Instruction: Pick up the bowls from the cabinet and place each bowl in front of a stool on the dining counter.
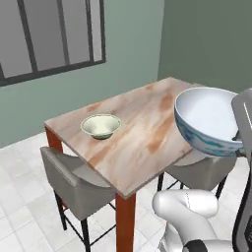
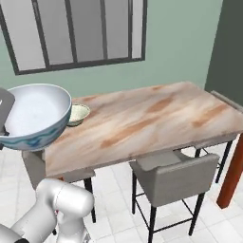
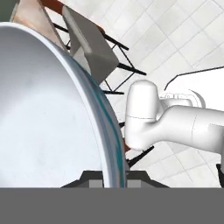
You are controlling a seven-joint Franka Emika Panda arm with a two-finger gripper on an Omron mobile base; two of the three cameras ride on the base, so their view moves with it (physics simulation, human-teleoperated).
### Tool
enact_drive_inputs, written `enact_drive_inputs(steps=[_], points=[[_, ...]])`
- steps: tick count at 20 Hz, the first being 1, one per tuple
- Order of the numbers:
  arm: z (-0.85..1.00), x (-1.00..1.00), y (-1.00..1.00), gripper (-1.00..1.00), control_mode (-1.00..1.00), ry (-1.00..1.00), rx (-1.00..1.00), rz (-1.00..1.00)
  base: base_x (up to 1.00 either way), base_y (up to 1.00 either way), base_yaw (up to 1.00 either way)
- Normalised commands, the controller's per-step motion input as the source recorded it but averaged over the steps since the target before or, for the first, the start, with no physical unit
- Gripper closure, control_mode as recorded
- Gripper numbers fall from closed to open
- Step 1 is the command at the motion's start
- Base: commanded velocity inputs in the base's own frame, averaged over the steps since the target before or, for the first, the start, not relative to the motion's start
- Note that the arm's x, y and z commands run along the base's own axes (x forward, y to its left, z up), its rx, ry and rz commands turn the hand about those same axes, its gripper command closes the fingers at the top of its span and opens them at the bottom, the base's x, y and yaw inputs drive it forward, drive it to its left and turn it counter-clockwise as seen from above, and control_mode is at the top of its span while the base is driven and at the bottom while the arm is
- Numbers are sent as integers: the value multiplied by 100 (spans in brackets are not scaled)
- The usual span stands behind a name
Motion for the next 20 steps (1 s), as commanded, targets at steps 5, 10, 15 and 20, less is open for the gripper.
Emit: enact_drive_inputs(steps=[5, 10, 15, 20], points=[[0, 0, 0, 100, 100, 0, 0, 0, 37, -69, 63], [0, 0, 0, 100, 100, 0, 0, 0, 2, -100, 42], [0, 0, 0, 100, 100, 0, 0, 0, -12, -100, 34], [0, 0, 0, 100, 100, 0, 0, 0, -1, -100, 28]])
